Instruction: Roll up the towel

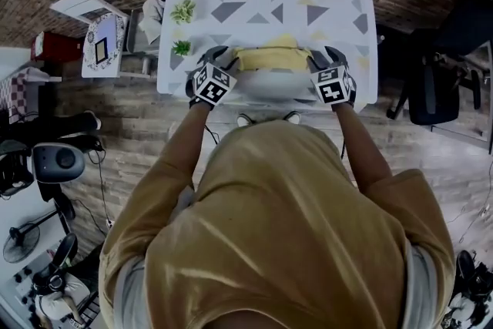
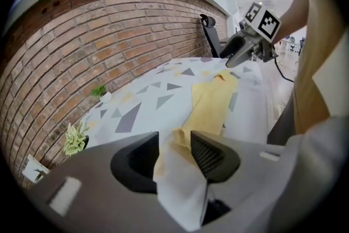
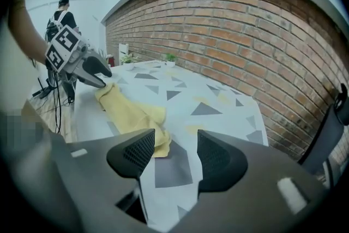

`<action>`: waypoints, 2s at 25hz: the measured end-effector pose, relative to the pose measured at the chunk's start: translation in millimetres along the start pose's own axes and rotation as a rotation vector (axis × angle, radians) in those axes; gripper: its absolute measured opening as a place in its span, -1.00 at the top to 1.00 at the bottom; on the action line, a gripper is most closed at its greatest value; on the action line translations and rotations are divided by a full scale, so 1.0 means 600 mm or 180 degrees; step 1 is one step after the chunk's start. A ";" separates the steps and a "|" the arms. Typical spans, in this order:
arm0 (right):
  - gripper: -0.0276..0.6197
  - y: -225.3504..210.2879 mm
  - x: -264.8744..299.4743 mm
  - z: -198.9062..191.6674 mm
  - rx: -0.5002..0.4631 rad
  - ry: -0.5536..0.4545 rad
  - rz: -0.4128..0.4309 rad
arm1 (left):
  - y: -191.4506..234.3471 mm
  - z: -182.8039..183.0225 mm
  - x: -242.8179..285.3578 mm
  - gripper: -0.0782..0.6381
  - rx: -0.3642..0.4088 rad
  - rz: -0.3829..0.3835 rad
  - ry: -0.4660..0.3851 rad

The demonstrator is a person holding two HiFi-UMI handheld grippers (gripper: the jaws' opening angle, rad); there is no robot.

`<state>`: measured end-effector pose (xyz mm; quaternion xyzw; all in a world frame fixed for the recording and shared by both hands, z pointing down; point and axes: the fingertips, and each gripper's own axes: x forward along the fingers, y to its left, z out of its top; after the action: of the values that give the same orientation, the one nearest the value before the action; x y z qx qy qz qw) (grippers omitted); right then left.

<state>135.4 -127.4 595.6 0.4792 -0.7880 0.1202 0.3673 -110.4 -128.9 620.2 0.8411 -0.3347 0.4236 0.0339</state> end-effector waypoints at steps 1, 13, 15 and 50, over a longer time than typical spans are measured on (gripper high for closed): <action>0.22 0.006 -0.001 -0.001 -0.0091 -0.0008 0.0020 | -0.002 0.002 -0.002 0.25 0.0040 -0.0008 -0.0020; 0.23 0.111 -0.001 -0.021 -0.1213 0.0114 0.0427 | -0.073 0.008 0.001 0.24 0.0744 -0.0419 -0.0048; 0.23 0.122 0.003 -0.030 -0.1319 0.0190 0.0524 | -0.081 0.007 0.004 0.24 0.0827 -0.0484 -0.0040; 0.53 0.129 0.045 -0.091 -0.2031 0.1080 0.1021 | -0.097 -0.049 0.025 0.30 0.1034 -0.1263 0.0405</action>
<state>88.2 -76.5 665.2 0.1852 -0.7788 0.0026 0.5993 -90.1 -81.7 663.0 0.8563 -0.0880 0.5089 0.0018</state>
